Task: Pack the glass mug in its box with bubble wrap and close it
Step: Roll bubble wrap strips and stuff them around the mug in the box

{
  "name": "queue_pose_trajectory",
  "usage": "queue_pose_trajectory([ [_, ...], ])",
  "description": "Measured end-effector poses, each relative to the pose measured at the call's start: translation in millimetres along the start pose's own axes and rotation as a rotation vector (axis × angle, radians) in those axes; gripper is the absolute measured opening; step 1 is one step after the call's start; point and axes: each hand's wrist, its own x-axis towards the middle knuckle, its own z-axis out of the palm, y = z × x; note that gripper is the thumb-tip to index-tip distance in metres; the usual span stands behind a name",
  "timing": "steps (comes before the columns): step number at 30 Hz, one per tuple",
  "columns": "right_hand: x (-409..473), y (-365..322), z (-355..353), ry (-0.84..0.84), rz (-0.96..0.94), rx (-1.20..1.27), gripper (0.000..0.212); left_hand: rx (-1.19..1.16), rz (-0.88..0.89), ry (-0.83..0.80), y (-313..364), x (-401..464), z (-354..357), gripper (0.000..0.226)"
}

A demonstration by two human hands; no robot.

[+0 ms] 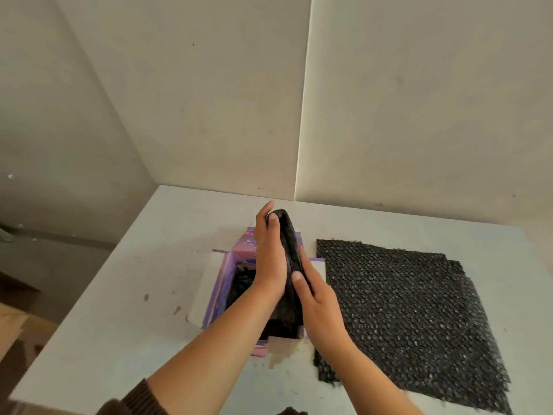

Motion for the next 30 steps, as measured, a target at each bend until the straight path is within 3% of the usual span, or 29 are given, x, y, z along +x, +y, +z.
queue_pose_trajectory([
  [5,0,3,29,-0.066,-0.057,-0.242,0.061,-0.122,-0.091,-0.058,5,19,-43,0.036],
  [12,4,1,44,0.073,-0.072,-0.352,0.049,-0.058,-0.166,-0.295,13,35,-89,0.025],
  [16,12,3,33,0.137,-0.09,-0.443,0.045,0.378,0.08,-0.54,24,50,-120,0.041],
  [20,31,-2,13,0.096,-0.166,-0.573,0.041,0.851,0.348,-0.678,32,65,-138,0.049],
  [23,47,-3,7,0.044,-0.146,-0.648,0.037,1.14,0.571,-0.634,30,61,-139,0.04],
  [25,54,-2,6,0.011,-0.152,-0.703,0.037,1.196,0.66,-0.544,24,54,-139,0.036],
  [30,53,1,4,-0.075,-0.184,-0.833,0.038,1.227,0.618,-0.362,5,44,-137,0.034],
])
